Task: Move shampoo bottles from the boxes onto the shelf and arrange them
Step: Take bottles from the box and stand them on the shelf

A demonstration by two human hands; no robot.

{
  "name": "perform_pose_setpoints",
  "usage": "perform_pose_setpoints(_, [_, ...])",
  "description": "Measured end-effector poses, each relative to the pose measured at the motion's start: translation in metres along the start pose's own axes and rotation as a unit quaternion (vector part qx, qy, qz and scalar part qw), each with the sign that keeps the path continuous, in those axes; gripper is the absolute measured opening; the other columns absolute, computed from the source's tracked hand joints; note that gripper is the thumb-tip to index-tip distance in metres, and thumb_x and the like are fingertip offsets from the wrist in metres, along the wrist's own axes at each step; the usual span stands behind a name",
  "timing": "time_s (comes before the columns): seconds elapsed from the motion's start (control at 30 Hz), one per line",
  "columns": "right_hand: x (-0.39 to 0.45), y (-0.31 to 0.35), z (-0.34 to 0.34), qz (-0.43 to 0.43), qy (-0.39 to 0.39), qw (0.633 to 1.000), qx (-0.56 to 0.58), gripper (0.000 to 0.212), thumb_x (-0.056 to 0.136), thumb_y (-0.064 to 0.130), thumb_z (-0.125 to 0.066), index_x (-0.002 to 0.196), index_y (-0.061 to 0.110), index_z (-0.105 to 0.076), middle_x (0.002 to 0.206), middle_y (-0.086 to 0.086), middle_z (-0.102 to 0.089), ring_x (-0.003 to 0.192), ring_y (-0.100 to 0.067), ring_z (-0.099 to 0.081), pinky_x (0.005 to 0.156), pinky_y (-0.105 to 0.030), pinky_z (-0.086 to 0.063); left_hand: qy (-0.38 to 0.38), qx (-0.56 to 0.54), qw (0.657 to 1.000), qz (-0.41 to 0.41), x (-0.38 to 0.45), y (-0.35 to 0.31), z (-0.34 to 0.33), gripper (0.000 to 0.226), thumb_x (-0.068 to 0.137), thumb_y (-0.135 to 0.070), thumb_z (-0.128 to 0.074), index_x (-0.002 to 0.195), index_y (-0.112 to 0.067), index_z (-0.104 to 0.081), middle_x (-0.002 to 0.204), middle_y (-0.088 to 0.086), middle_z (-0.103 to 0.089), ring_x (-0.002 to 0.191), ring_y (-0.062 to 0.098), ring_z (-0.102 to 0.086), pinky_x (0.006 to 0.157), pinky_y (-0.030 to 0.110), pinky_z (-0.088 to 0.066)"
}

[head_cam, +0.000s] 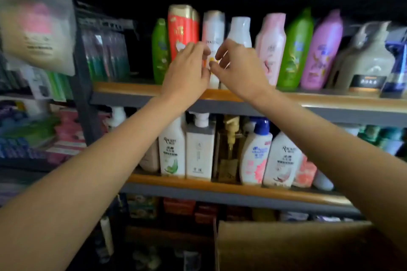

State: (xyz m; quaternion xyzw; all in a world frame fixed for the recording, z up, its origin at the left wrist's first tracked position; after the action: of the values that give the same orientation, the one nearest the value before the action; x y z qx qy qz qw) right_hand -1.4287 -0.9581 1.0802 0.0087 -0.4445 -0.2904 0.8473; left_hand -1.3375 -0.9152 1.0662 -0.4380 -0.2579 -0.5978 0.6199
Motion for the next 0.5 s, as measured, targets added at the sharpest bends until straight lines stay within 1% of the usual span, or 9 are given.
perform_pose_setpoints(0.07, [-0.042,-0.024,0.025,0.006,0.015,0.999,-0.028,0.019,0.085,0.025,-0.054,0.090,0.008,-0.063,0.076,-0.008,-0.066,0.078,-0.025,-0.064,0.074,-0.031,-0.048,0.013,-0.059,0.997,-0.046,-0.020,-0.036,-0.019,0.029,0.080,-0.003,-0.047,0.108,-0.004,-0.055,0.108,0.009,-0.058,0.095,0.019,-0.055,0.079,0.030,-0.043])
perform_pose_setpoints(0.1, [-0.063,-0.039,0.031,0.005,0.048,0.998,-0.049,0.019,0.084,0.024,-0.054,0.085,0.008,-0.064,0.072,-0.009,-0.065,0.075,-0.026,-0.064,0.074,-0.033,-0.049,0.028,-0.086,0.994,-0.067,-0.033,-0.053,-0.033,0.030,0.077,-0.003,-0.046,0.105,-0.003,-0.056,0.106,0.009,-0.058,0.091,0.017,-0.053,0.078,0.030,-0.043])
perform_pose_setpoints(0.17, [-0.108,-0.078,0.027,-0.017,0.164,0.983,-0.085,0.017,0.085,0.018,-0.055,0.078,0.004,-0.064,0.065,-0.006,-0.063,0.065,-0.025,-0.063,0.071,-0.034,-0.049,0.077,-0.129,0.985,-0.085,-0.068,-0.085,-0.071,0.031,0.073,-0.003,-0.045,0.102,-0.003,-0.056,0.103,0.010,-0.059,0.090,0.016,-0.052,0.078,0.031,-0.043])
perform_pose_setpoints(0.2, [-0.132,-0.100,0.020,-0.034,0.225,0.968,-0.105,0.017,0.085,0.015,-0.055,0.076,0.003,-0.063,0.063,-0.005,-0.061,0.062,-0.024,-0.063,0.071,-0.033,-0.050,0.108,-0.141,0.980,-0.084,-0.089,-0.100,-0.094,0.032,0.073,-0.003,-0.045,0.103,-0.003,-0.056,0.104,0.010,-0.058,0.093,0.020,-0.053,0.079,0.033,-0.042])
perform_pose_setpoints(0.23, [-0.154,-0.124,0.013,-0.050,0.273,0.952,-0.130,0.017,0.086,0.015,-0.055,0.077,0.003,-0.064,0.065,-0.006,-0.062,0.066,-0.026,-0.064,0.073,-0.033,-0.050,0.146,-0.148,0.975,-0.076,-0.110,-0.115,-0.118,0.033,0.074,-0.003,-0.046,0.106,-0.004,-0.056,0.107,0.011,-0.057,0.097,0.024,-0.052,0.081,0.037,-0.041])
perform_pose_setpoints(0.27, [-0.175,-0.147,0.007,-0.068,0.304,0.937,-0.160,0.016,0.086,0.014,-0.054,0.082,0.003,-0.065,0.072,-0.010,-0.065,0.076,-0.030,-0.065,0.075,-0.036,-0.049,0.186,-0.156,0.968,-0.062,-0.132,-0.129,-0.142,0.034,0.076,-0.004,-0.048,0.109,-0.004,-0.055,0.111,0.012,-0.056,0.102,0.027,-0.050,0.083,0.039,-0.040])
perform_pose_setpoints(0.33, [-0.216,-0.185,-0.003,-0.106,0.337,0.909,-0.222,0.024,0.086,0.013,-0.052,0.104,0.005,-0.064,0.097,-0.020,-0.067,0.095,-0.037,-0.063,0.080,-0.043,-0.048,0.257,-0.187,0.948,-0.007,-0.173,-0.152,-0.185,0.036,0.078,-0.005,-0.050,0.114,-0.003,-0.053,0.115,0.014,-0.054,0.107,0.031,-0.048,0.087,0.041,-0.040])
perform_pose_setpoints(0.4, [-0.262,-0.212,-0.015,-0.132,0.387,0.874,-0.263,0.037,0.088,0.013,-0.048,0.125,0.009,-0.052,0.115,-0.020,-0.062,0.105,-0.038,-0.060,0.082,-0.044,-0.047,0.303,-0.215,0.926,0.060,-0.211,-0.168,-0.216,0.036,0.079,-0.005,-0.052,0.115,-0.002,-0.053,0.116,0.016,-0.053,0.109,0.033,-0.049,0.091,0.041,-0.039])
perform_pose_setpoints(0.5, [-0.336,-0.230,-0.032,-0.150,0.454,0.843,-0.247,0.032,0.092,0.015,-0.045,0.123,0.008,-0.053,0.121,-0.012,-0.059,0.108,-0.030,-0.060,0.088,-0.038,-0.047,0.392,-0.195,0.895,0.086,-0.275,-0.189,-0.243,0.036,0.083,-0.008,-0.051,0.119,-0.007,-0.050,0.122,0.011,-0.048,0.114,0.028,-0.042,0.095,0.035,-0.034])
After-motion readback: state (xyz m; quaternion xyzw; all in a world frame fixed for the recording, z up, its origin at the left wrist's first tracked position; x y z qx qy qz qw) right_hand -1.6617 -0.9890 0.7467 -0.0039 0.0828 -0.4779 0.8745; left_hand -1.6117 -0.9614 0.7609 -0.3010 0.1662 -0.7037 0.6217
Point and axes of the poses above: each hand's wrist, its own x-axis towards the middle knuckle, its own z-axis out of the back of the hand, y = z × x, the point moved 8 cm from there along x, towards the middle knuckle
